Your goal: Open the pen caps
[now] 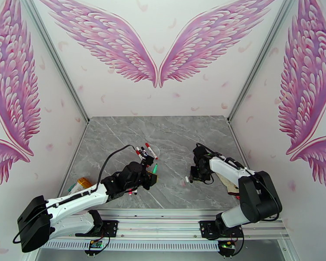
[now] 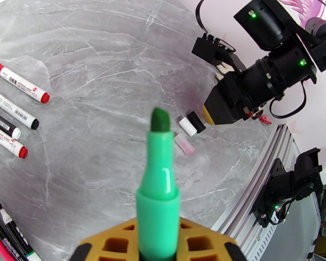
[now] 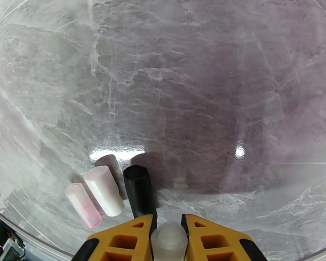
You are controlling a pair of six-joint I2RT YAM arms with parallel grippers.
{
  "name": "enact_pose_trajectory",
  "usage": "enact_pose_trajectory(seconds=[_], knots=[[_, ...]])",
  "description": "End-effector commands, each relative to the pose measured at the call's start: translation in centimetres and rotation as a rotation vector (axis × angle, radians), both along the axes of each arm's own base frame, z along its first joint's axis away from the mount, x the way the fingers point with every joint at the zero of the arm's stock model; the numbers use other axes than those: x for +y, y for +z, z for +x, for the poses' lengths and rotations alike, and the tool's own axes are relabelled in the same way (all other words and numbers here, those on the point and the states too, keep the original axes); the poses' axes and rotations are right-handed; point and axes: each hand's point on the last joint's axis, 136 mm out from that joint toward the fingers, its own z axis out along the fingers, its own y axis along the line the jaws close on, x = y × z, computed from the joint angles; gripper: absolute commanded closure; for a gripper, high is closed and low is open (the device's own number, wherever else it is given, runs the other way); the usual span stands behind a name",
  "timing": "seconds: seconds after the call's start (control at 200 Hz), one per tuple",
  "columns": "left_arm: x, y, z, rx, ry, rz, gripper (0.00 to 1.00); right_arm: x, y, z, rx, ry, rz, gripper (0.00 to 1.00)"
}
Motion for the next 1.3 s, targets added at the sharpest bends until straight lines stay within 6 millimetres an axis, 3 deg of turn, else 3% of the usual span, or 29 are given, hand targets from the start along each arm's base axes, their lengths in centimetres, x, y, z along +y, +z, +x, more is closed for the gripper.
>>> enact_pose_trajectory(seconds=[0.0,0.235,0.49,0.685,1.049,1.294], knots=[[-0.7,1.5,0.4,-0.017,-0.008,-0.032,0.88,-0.1,0.2,1.3,-0.034,0.005,-0.006,0.74],[-0.5,1.5,0.4,-0.017,-0.006,-0.03,0.88,0.1,0.0,1.4,-0.032,0.004,0.002,0.73],[-0.5,1.9,0.5,-0.021,-0.001,-0.043,0.88,0.3,0.5,1.6,-0.048,0.002,0.014,0.63],[0.8,2.6,0.5,-0.043,0.016,-0.037,0.88,2.4,2.8,1.4,-0.158,-0.015,0.18,0.47],[4.5,2.7,0.6,-0.027,0.111,-0.028,0.83,3.3,5.4,0.1,-0.255,-0.041,0.29,0.44],[5.9,0.9,2.3,0.027,0.232,0.046,0.81,4.4,8.1,0.3,-0.356,0.001,0.349,0.37]])
